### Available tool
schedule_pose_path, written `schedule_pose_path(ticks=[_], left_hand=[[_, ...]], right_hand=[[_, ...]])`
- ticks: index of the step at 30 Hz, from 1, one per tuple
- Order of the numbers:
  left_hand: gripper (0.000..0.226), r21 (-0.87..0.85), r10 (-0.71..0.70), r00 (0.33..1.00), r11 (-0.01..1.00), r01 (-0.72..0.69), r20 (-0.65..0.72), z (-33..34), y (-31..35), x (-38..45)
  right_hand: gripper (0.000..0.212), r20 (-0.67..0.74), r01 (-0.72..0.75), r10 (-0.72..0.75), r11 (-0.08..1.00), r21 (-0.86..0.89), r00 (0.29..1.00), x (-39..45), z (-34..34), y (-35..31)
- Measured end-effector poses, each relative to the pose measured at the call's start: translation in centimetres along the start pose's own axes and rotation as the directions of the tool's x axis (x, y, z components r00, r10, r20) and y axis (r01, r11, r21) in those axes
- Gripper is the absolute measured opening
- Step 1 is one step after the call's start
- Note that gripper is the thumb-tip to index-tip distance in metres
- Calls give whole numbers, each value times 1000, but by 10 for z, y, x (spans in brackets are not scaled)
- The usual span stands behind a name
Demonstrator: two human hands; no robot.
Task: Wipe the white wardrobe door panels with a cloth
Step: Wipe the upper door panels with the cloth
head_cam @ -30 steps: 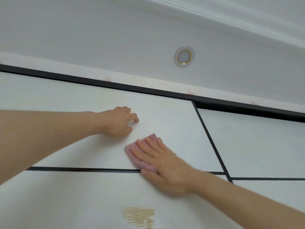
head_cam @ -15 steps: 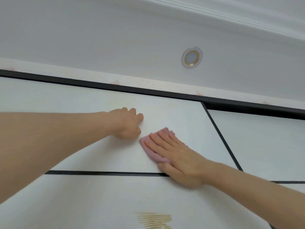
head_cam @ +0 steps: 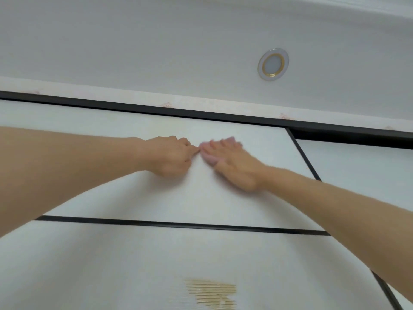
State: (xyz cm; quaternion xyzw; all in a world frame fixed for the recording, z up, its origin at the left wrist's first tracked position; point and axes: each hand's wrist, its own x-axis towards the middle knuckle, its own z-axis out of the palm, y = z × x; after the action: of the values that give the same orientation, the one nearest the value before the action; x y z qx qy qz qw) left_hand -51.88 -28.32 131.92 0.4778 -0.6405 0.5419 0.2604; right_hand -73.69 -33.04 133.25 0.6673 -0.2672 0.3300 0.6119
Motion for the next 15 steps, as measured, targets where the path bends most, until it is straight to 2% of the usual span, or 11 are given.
schedule_pose_path(ticks=[2,3,4,5,6,7,8,9,11,13,15], left_hand=[[43,-34,-20,1000,999,20,3,-3,-7,-1],[40,-60,-38,999,997,38,2,-4,-10,-2],[39,-87,-54,999,995,54,5,-4,-11,-4],[39,-109,-69,998,992,70,12,-5,-12,-7],[38,-125,-84,996,989,85,17,-4,-13,-8],[35,-135,-95,995,986,97,18,-4,-14,-9],[32,-142,-98,995,985,99,15,-2,-15,-8],[30,-150,-93,996,984,93,7,-2,-15,-7],[29,-177,-78,997,981,75,-12,0,-16,-5],[33,-209,-59,998,977,52,-31,0,-19,-3],[38,-211,-26,999,977,17,-42,-1,-24,-7]], right_hand=[[54,52,215,-213,975,-55,976,-33,-4,-5],[57,38,194,-192,978,-72,981,-41,-7,15],[58,8,77,-76,994,-79,997,-44,-10,43],[56,-9,-142,142,988,-53,990,-44,-12,71],[48,-15,-387,387,922,-8,922,-40,-15,93],[37,-30,-556,559,828,68,828,-34,-15,103],[30,-39,-619,625,778,103,780,-29,-13,96],[29,-37,-600,607,792,113,794,-22,-9,80],[44,-33,-420,422,906,48,906,-22,0,21],[52,-70,-76,72,995,-57,995,-46,7,-60],[46,6,211,-211,977,-19,977,-77,0,-120]])
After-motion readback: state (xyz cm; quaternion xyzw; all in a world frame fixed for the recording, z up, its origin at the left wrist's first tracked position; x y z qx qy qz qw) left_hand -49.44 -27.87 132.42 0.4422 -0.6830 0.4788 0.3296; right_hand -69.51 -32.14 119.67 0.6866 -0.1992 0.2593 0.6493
